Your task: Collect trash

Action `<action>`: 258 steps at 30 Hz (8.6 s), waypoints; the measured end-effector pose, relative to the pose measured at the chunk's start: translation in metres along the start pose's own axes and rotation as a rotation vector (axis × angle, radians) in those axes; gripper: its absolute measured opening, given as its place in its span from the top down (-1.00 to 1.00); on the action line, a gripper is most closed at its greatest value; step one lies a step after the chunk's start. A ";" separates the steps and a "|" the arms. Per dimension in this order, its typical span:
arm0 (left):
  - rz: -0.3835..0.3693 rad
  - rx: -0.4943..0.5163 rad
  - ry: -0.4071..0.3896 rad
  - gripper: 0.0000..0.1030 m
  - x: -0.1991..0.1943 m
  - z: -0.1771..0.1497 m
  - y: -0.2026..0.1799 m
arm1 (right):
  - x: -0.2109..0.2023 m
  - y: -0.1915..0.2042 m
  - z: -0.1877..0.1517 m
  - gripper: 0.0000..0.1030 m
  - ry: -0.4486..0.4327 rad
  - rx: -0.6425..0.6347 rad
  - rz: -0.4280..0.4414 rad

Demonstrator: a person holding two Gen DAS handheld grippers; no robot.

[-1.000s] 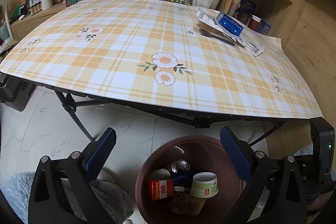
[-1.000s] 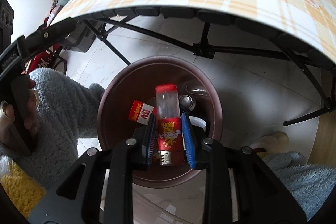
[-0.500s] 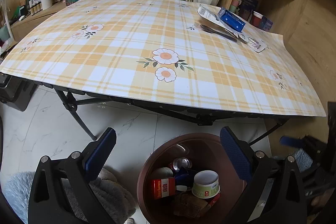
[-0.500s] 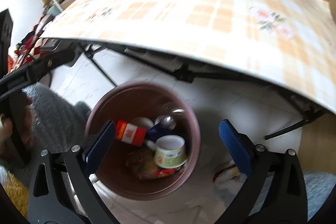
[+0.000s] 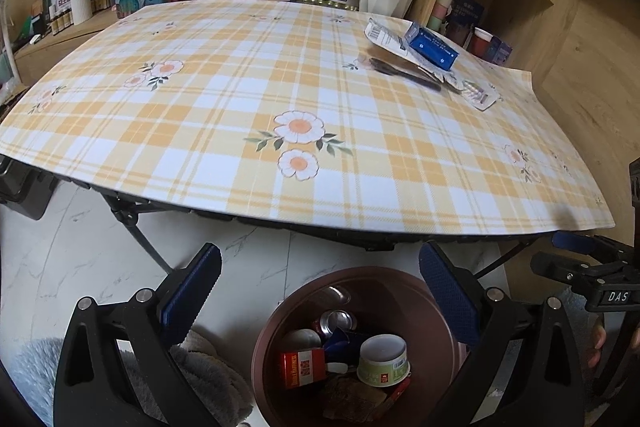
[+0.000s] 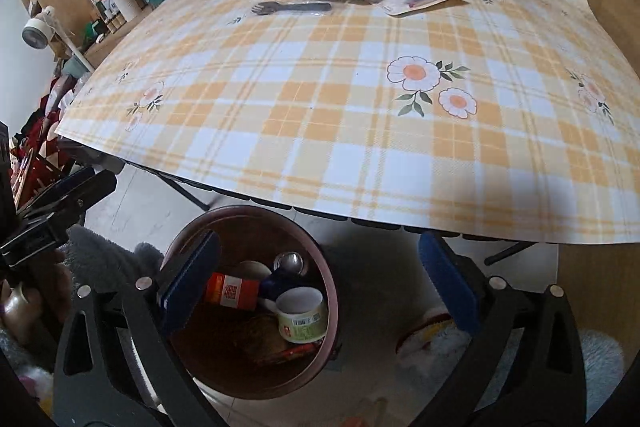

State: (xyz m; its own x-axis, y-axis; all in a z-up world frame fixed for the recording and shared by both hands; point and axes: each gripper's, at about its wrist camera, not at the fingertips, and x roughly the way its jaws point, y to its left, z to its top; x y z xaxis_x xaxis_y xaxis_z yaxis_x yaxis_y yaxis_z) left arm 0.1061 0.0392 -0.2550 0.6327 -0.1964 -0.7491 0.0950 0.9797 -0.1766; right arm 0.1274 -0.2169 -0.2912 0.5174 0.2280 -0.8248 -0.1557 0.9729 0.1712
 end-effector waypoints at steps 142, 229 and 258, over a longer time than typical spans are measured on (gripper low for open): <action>-0.272 0.202 0.034 0.65 -0.110 0.021 -0.042 | -0.129 -0.016 -0.030 -0.56 -0.427 0.209 0.080; -0.050 0.026 -0.170 -0.88 -0.090 -0.019 0.040 | -0.060 0.000 -0.059 -0.89 -0.276 0.130 -0.033; -0.207 -0.331 0.108 -0.27 0.020 0.107 -0.045 | -0.056 -0.061 0.031 -0.89 -0.377 0.098 -0.046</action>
State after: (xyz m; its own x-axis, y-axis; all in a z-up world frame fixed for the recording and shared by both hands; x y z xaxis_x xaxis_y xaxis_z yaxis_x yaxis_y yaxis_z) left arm 0.1965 -0.0043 -0.1940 0.5401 -0.4081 -0.7360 -0.0517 0.8568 -0.5131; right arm 0.1338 -0.2881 -0.2385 0.7976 0.1646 -0.5803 -0.0533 0.9775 0.2040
